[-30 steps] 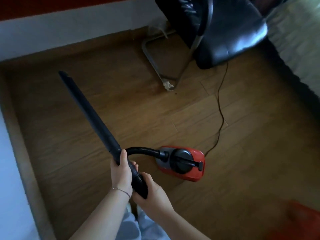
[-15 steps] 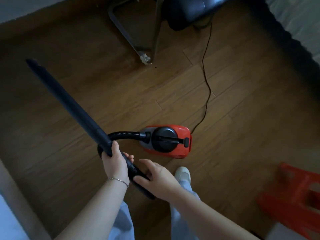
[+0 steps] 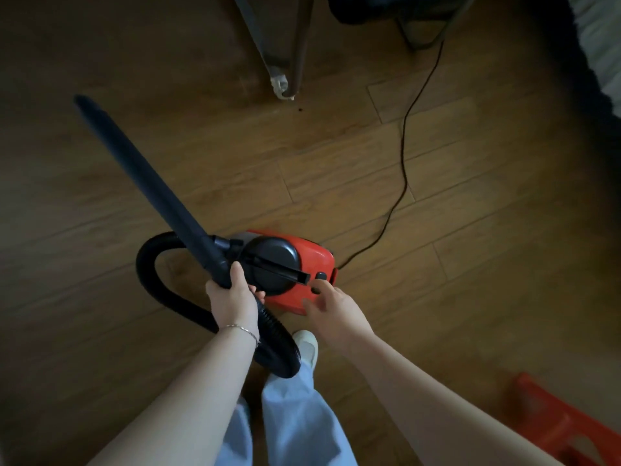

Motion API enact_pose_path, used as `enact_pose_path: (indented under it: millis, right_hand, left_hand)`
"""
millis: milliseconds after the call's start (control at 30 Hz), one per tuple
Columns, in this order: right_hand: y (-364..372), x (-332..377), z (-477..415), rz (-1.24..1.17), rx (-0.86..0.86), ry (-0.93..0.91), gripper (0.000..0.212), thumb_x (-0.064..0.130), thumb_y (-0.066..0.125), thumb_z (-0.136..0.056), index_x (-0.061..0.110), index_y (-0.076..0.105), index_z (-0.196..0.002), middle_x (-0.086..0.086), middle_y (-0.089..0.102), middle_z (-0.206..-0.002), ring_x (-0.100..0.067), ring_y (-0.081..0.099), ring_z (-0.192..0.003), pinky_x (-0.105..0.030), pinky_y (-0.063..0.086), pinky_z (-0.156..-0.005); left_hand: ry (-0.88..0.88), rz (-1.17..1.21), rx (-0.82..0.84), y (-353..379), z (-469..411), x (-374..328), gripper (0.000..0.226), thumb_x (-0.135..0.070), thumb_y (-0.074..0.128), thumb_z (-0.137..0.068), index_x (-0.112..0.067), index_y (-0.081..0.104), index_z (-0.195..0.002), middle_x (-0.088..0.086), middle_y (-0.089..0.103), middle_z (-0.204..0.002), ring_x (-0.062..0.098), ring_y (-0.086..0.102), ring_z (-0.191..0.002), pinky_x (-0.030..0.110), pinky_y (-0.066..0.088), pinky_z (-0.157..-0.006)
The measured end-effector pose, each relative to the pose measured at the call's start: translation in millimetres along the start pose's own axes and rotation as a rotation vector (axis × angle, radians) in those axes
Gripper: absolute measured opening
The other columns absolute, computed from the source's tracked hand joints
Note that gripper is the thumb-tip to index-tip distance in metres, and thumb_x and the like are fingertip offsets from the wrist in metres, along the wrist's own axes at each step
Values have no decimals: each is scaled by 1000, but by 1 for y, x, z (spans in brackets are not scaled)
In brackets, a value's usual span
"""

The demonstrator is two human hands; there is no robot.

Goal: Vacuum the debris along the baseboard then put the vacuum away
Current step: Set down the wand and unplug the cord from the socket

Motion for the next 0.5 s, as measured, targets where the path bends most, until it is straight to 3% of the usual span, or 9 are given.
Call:
enact_pose_path:
  millis: [167,367,500]
  right_hand:
    - [11,-25,-30,67,-29,-3,47,37,43,-96,23,42,-141,-4,52,-134,-23,56,-113,-34,48,-89]
    - [44,-66,-66,91,-89,-5,46,32,41,-98,21,40,-143,-3,46,-140,-23,49,-122,-34,46,-92]
    - [75,-102,-95,118,-28,59,58,30,36,-99,17,18,-153,3,9,-162,-20,26,-143,-35,36,-107]
  left_hand:
    - [31,-38,-6,16,-20,20,30,-36,52,-93,-15,43,-112,6,56,-67,19,53,-49,30,47,-52]
    - [53,-9,16,43,-52,47,46,-32,54,-93,-12,40,-132,4,53,-62,18,51,-46,28,47,-50]
    - [55,-14,9,46,-79,72,43,-32,54,-92,-13,42,-130,4,52,-61,18,51,-45,30,47,-51]
Point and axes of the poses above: each hand's wrist, its own z-axis away from the middle knuckle, its own y-axis out of the palm, x = y × z, the point moved 9 cm from there along -z, towards the middle knuckle
